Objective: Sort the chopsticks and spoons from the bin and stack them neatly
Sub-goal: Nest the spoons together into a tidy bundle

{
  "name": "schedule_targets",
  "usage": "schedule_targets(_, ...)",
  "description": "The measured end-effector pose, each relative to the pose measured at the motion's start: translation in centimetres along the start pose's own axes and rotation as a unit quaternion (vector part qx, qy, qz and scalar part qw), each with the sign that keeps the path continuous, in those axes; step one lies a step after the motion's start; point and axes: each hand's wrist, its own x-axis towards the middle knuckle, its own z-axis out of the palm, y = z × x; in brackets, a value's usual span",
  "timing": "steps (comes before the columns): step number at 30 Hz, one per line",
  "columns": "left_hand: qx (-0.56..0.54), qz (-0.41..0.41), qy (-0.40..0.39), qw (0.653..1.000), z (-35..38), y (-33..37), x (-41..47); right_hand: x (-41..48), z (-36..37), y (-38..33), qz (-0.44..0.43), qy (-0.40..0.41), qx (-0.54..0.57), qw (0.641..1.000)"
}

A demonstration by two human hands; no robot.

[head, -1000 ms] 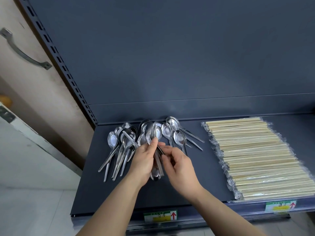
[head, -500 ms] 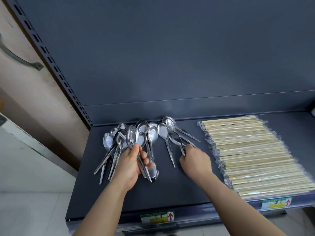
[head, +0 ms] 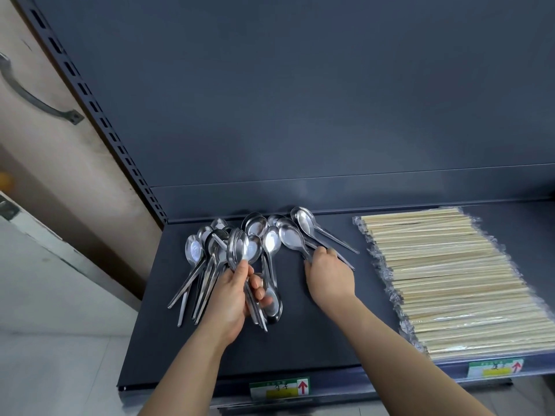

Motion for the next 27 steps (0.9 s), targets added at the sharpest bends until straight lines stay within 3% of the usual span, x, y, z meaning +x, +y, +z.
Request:
schedule_targets(3,-0.001,-0.01,-0.004,1.0,-0.1,0.0,0.0,0.2,-0.3,0.2,-0.007,-0.011,-0.031,0.999)
schedule_targets(11,-0.035,-0.04,-0.028,0.998,2.0,-0.1,0.0,-2.0,-2.0,2.5,0.036,-0.058,0.218,0.974)
schedule_targets(13,-0.048,-0.048,-0.03,0.997,2.8,-0.3,0.3,-2.5,-2.1,2.7,0.055,-0.054,0.326,0.942)
schedule_targets(16,-0.046,-0.05,-0.028,0.997,3.7,-0.5,0.6,-3.4,-3.1,2.3,0.092,-0.097,0.536,0.834)
schedule_targets(18,-0.054,-0.052,-0.04,0.996,4.3,-0.4,0.7,-3.8,-3.7,1.9,0.081,-0.133,0.579,0.801)
schedule_targets(22,-0.047,-0.051,-0.069,0.995,5.6,-0.3,0.7,-3.9,-3.4,1.4,0.029,-0.151,0.549,0.822)
schedule_targets(27,-0.052,-0.047,-0.068,0.995,5.7,-0.2,0.6,-3.3,-2.9,1.6,-0.031,-0.12,0.421,0.898)
